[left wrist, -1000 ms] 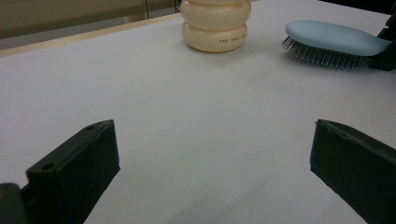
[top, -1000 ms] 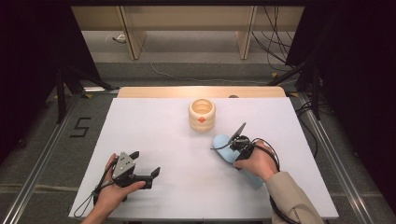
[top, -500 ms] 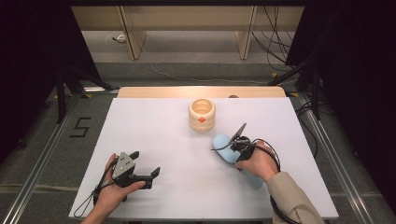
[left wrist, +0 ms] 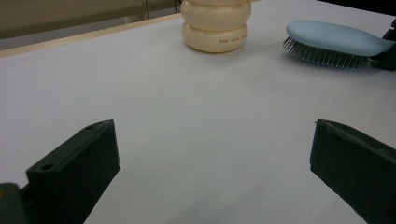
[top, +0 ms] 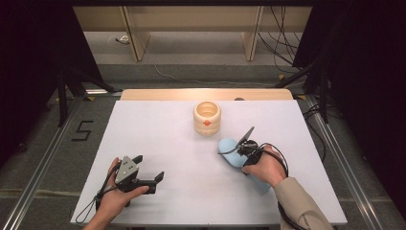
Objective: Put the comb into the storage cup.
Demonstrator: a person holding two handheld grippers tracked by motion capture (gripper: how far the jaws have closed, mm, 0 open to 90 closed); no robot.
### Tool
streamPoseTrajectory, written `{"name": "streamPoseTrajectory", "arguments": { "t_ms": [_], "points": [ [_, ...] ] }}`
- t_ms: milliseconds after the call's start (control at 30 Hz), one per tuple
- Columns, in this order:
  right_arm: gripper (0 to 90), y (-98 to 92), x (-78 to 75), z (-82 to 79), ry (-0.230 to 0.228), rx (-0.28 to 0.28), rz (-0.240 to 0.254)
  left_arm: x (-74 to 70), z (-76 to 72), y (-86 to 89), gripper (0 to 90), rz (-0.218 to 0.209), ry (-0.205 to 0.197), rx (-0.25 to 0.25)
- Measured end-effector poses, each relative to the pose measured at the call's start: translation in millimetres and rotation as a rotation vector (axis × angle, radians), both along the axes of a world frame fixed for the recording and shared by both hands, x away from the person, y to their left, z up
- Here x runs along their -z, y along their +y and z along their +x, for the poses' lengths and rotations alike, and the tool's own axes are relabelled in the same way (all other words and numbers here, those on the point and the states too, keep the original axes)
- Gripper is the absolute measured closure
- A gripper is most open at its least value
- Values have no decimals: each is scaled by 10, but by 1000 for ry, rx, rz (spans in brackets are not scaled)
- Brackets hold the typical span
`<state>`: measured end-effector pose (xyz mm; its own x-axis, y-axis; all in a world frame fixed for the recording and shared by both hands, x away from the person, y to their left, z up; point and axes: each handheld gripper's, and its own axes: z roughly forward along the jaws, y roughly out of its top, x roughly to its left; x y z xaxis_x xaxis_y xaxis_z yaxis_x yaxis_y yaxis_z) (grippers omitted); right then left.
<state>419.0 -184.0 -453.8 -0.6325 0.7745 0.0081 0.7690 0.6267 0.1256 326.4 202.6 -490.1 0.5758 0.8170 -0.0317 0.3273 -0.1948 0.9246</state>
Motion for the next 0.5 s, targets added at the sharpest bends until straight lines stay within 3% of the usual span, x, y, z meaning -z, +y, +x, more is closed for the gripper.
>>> {"name": "streamPoseTrajectory", "arguments": {
  "t_ms": [500],
  "points": [
    [702,-64,-8,-22,-17,18,39,3,0,-7,9,2,5,4]
  ]
}}
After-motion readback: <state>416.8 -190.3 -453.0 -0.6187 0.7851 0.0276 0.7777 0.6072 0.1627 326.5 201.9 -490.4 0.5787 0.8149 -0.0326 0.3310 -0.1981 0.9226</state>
